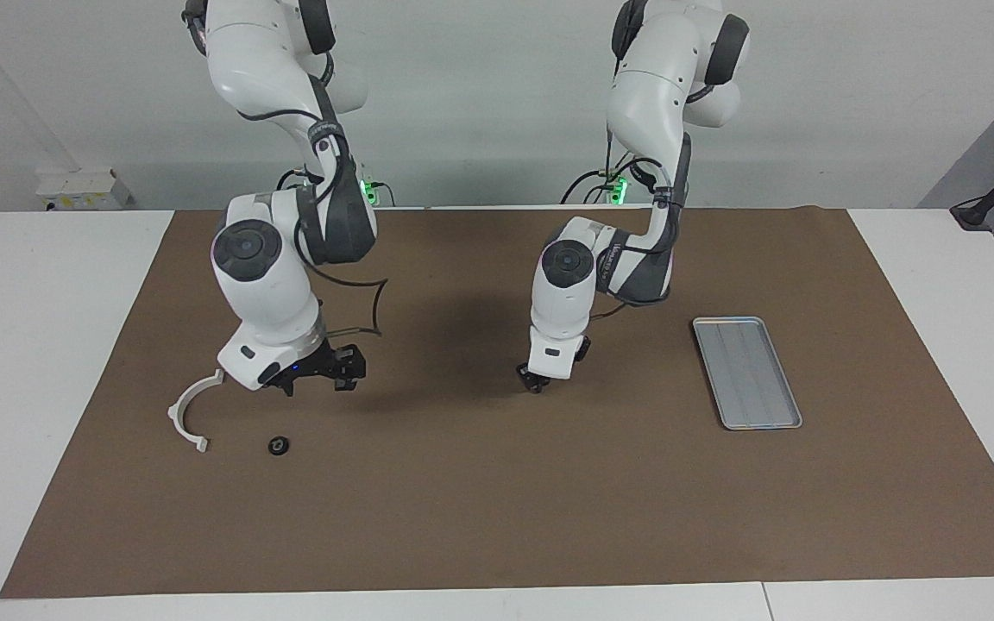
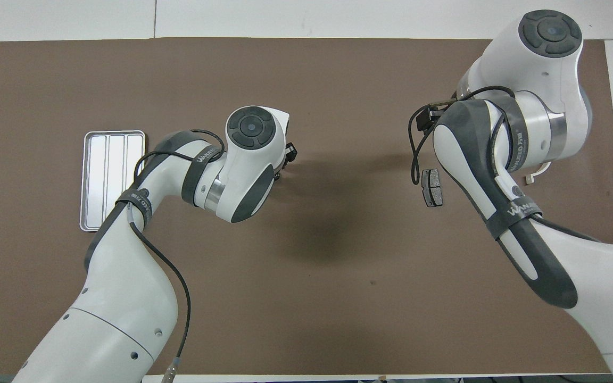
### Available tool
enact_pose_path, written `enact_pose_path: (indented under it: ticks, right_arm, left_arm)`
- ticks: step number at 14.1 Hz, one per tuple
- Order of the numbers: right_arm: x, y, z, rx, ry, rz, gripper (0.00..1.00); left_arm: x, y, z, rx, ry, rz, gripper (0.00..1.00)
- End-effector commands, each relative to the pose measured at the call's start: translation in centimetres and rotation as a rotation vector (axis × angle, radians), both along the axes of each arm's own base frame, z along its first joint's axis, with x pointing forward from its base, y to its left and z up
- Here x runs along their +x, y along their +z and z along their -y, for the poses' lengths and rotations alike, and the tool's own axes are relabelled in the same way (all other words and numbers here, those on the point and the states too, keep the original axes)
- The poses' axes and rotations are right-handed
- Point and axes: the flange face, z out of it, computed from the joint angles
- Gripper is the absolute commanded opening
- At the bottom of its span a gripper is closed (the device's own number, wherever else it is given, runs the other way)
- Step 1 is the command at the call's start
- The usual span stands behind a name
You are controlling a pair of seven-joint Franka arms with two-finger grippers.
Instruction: Place bearing gear from tray to pile
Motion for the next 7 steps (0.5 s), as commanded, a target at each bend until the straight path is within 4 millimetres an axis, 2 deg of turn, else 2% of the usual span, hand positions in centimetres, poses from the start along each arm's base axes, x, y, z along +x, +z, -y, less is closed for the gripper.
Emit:
enact_pose_path:
  ticks: [1, 4, 7]
  right_arm:
    - [-1.9, 2.0, -3.8, 0.006, -0.09, -0.01, 1.0]
    - [-4.3, 2.5, -11.6, 0.007, -0.247, 0.01, 1.0]
    - [-6.9, 1.6, -18.5, 0.032, -0.379, 0.001, 1.0]
  left_arm:
    - [1.3, 9.1, -7.4, 0.007, 0.068, 0.017, 1.0]
    - [1.3, 17.7, -18.1, 0.008, -0.021, -0.009, 1.0]
    - [0.1, 22.7, -26.2, 0.002, -0.09, -0.03, 1.0]
